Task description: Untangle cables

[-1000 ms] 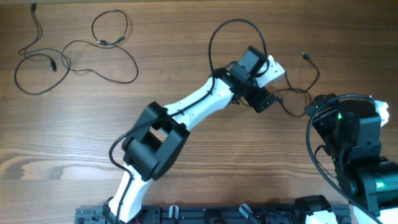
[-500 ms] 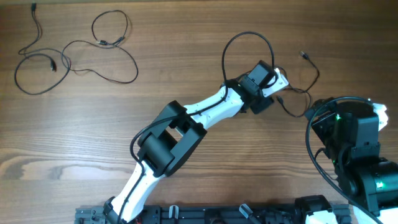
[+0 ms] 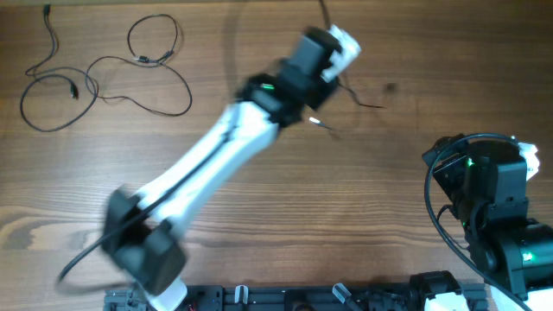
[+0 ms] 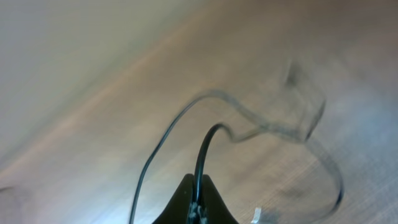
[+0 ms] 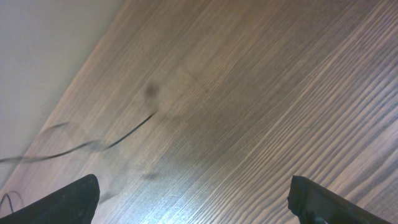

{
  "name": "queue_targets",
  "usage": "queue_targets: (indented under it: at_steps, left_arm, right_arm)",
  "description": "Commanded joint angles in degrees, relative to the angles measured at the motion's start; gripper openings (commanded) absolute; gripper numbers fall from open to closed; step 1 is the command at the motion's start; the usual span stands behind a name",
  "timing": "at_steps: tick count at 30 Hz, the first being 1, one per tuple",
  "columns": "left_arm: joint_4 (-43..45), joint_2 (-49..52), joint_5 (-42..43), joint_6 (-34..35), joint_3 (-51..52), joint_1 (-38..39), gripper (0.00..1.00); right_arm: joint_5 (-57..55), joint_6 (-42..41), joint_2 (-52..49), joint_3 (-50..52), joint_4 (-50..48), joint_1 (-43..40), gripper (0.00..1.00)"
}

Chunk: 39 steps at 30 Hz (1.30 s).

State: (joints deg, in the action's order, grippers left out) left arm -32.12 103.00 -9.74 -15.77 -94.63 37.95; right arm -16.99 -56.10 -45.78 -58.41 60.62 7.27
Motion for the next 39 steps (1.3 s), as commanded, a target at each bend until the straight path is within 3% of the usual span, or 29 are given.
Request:
queue_targets:
  at_steps: [1, 10, 12, 16, 20, 28, 33, 39]
  left_arm:
    - [-4.8, -12.3, -1.7, 0.6, -0.1, -7.8, 0.04]
    - [-12.5, -33.2, 1.6, 10.8, -0.1, -36.1, 0.04]
    - [-15.2, -34.3, 1.5, 13.4, -0.1, -45.2, 0.04]
    - [-20.1, -31.4, 1.6, 25.4, -0.1, -64.3, 0.04]
    - [-20.7, -26.0, 3.9, 31.5, -0.1, -76.7, 0.04]
    - [-20.9, -13.2, 5.2, 33.1, -0.1, -84.4, 0.04]
    - [-21.4, -3.2, 4.6, 44.0, -0.1, -87.6, 0.04]
    - [-21.5, 4.6, 3.7, 50.0, -0.1, -92.4, 0.04]
  right_arm:
    - [-1.0, 0.4, 0.1, -0.2, -0.2, -0.2, 1.00]
    - [1.0, 0.4, -4.1, -0.2, -1.3, -0.2, 1.00]
    - [2.5, 0.5, -6.0, -0.2, -2.2, -0.2, 1.00]
    - [2.7, 0.7, -9.5, -0.2, -2.3, -0.2, 1.00]
    - [4.0, 2.3, -11.1, -0.2, -2.6, -0.2, 1.00]
    - [4.0, 2.1, -11.1, -0.2, -4.3, -0.2, 1.00]
    - [4.0, 2.1, -11.1, -0.2, -5.4, -0.2, 1.00]
    - [4.0, 2.1, -11.1, -0.2, -8.6, -0.2, 1.00]
